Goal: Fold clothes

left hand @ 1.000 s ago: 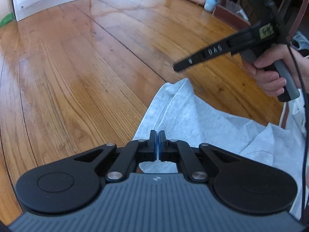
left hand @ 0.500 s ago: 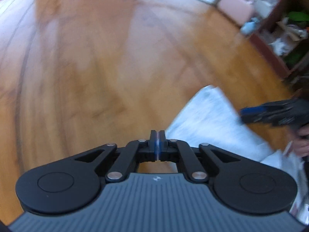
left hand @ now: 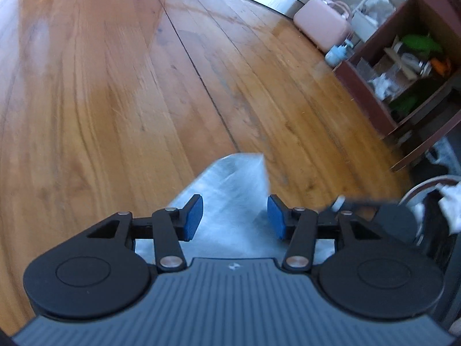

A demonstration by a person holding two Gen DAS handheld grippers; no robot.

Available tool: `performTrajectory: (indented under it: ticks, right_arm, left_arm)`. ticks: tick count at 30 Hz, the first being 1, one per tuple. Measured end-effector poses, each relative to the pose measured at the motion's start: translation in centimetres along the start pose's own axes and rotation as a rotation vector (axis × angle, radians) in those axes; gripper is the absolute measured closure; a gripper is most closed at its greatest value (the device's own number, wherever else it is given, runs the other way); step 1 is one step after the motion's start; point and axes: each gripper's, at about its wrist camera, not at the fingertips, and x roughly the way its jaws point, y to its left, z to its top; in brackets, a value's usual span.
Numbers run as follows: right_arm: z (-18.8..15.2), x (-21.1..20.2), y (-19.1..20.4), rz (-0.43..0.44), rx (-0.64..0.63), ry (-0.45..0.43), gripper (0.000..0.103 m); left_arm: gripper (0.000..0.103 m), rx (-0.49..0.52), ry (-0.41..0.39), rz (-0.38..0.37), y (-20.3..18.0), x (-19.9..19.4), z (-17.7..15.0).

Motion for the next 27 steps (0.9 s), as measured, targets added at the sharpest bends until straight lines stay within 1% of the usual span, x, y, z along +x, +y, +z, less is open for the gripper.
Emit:
performTrajectory:
  ticks: [1, 2, 4, 5, 6, 7, 8, 10, 12, 13, 15, 17, 19, 20, 21, 22, 25, 26, 27]
  right_arm:
    - [0.1, -0.1, 0.1, 0.062, 0.032, 0.013, 0.099]
    - [0.1, -0.3, 0.0, 0.114, 0.075, 0.023, 0.097]
    - [-0.1, -0.8, -0.9, 0.171, 0.178, 0.021, 0.086]
    - [-0.5, -1.1, -2.1, 0.197, 0.257, 0.023, 0.083]
    - [-0.8, -1.4, -3.3, 0.223, 0.335, 0.025, 0.079]
    - [-1.2, -1.7, -4.5, 0.248, 0.413, 0.027, 0.071]
    - [-1.6, -2.0, -5.7, 0.267, 0.488, 0.028, 0.070]
    - [-2.9, -2.5, -8.0, 0.245, 0.599, 0.032, 0.070]
    - [-3.9, -2.5, -9.3, 0.211, 0.596, 0.042, 0.070]
    - [-4.3, -2.5, -9.8, 0.196, 0.586, 0.048, 0.071]
    - [-4.4, -2.3, -9.6, 0.175, 0.490, 0.069, 0.072]
    - [-4.6, -2.1, -9.7, 0.208, 0.433, 0.077, 0.072]
    - [-4.5, -0.9, -9.3, 0.213, 0.435, 0.084, 0.073]
    - [-4.4, -0.2, -9.2, 0.212, 0.449, 0.085, 0.081]
    - [-4.4, 0.2, -9.7, 0.226, 0.493, 0.069, 0.099]
    - [-4.5, 0.6, -10.3, 0.236, 0.541, 0.055, 0.103]
    - [-5.7, 1.7, -12.9, 0.211, 0.736, 0.053, 0.103]
    - [-6.4, 2.2, -13.7, 0.218, 0.799, 0.068, 0.103]
    - [-7.1, 2.7, -14.2, 0.216, 0.843, 0.080, 0.103]
  left_arm:
    - [0.054, -0.027, 0.014, -0.035, 0.1, 0.5, 0.0]
    - [0.055, -0.048, 0.027, -0.052, 0.2, 0.9, -0.1]
    - [0.059, -0.018, 0.037, -0.017, -0.2, 1.4, -0.4]
    - [0.070, 0.025, 0.036, 0.021, -0.6, 1.6, -0.6]
    - [0.078, 0.061, 0.034, 0.055, -0.8, 1.7, -0.8]
    - [0.087, 0.083, 0.036, 0.069, -0.9, 1.9, -1.0]
    - [0.093, 0.090, 0.040, 0.069, -0.9, 2.1, -1.0]
    - [0.096, 0.090, 0.038, 0.075, -0.8, 2.4, -1.1]
    - [0.099, 0.097, 0.028, 0.085, -0.8, 2.6, -1.0]
    - [0.099, 0.102, 0.018, 0.086, -0.9, 2.6, -0.9]
    - [0.099, 0.099, -0.008, 0.074, -1.0, 2.7, -0.2]
    - [0.099, 0.096, -0.030, 0.056, -1.2, 2.9, 0.7]
    - [0.100, 0.102, -0.033, 0.045, -1.5, 3.3, 1.7]
    - [0.100, 0.108, -0.032, 0.044, -1.8, 3.5, 2.1]
    - [0.100, 0.113, -0.031, 0.044, -2.1, 3.8, 2.4]
    - [0.100, 0.117, -0.030, 0.051, -2.3, 4.0, 2.7]
    - [0.096, 0.087, -0.047, 0.077, -2.4, 3.6, 3.1]
    - [0.093, 0.076, -0.053, 0.086, -2.4, 3.4, 3.2]
    - [0.090, 0.069, -0.063, 0.079, -2.2, 2.9, 3.1]
